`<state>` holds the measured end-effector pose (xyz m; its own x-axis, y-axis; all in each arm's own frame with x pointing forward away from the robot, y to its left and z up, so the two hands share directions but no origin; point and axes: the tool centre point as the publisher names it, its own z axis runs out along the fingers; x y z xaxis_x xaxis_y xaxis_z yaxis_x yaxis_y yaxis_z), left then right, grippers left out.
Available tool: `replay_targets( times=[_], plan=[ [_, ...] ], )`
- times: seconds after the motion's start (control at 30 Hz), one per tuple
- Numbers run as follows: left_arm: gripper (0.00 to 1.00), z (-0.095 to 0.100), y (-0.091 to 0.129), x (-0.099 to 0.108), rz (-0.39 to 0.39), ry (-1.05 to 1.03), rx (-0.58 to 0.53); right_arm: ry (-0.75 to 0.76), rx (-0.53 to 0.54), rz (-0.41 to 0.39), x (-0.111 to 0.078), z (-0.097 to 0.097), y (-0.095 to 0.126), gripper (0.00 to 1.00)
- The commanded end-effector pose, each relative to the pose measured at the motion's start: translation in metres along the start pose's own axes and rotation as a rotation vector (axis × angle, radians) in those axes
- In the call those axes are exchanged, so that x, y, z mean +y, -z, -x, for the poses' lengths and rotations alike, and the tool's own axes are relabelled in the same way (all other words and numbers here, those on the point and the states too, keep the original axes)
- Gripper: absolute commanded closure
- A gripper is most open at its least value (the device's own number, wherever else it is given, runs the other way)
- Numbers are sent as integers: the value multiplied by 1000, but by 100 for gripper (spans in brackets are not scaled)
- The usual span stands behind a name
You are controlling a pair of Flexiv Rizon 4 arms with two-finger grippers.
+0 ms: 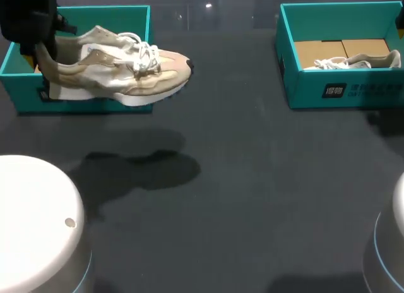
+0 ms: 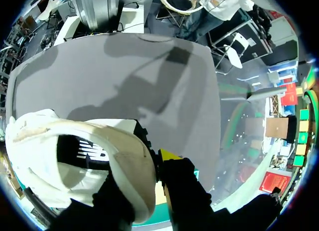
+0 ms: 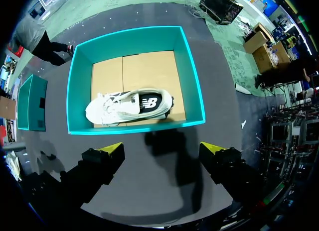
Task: Take the shoe out of the shoebox, open the shoe tongue, remove and reinsert the insole, then place the shoe into the shoebox
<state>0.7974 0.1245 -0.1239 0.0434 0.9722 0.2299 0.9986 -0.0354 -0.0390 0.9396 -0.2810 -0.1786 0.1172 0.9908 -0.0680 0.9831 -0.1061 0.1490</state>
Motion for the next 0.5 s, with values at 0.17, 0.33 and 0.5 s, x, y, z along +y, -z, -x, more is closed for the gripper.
replay_targets(
  times=[0.17,0.33,0.5],
  plan=[
    [100,38,-14,-41,329,-54,-32,-1,-1,0,0,0,0,0],
    [100,67,-27,-55,302,-41,-53,-1,-1,0,0,0,0,0],
    [100,100,-42,-71,300,-35,-50,-1,-1,0,0,0,0,0]
  ],
)
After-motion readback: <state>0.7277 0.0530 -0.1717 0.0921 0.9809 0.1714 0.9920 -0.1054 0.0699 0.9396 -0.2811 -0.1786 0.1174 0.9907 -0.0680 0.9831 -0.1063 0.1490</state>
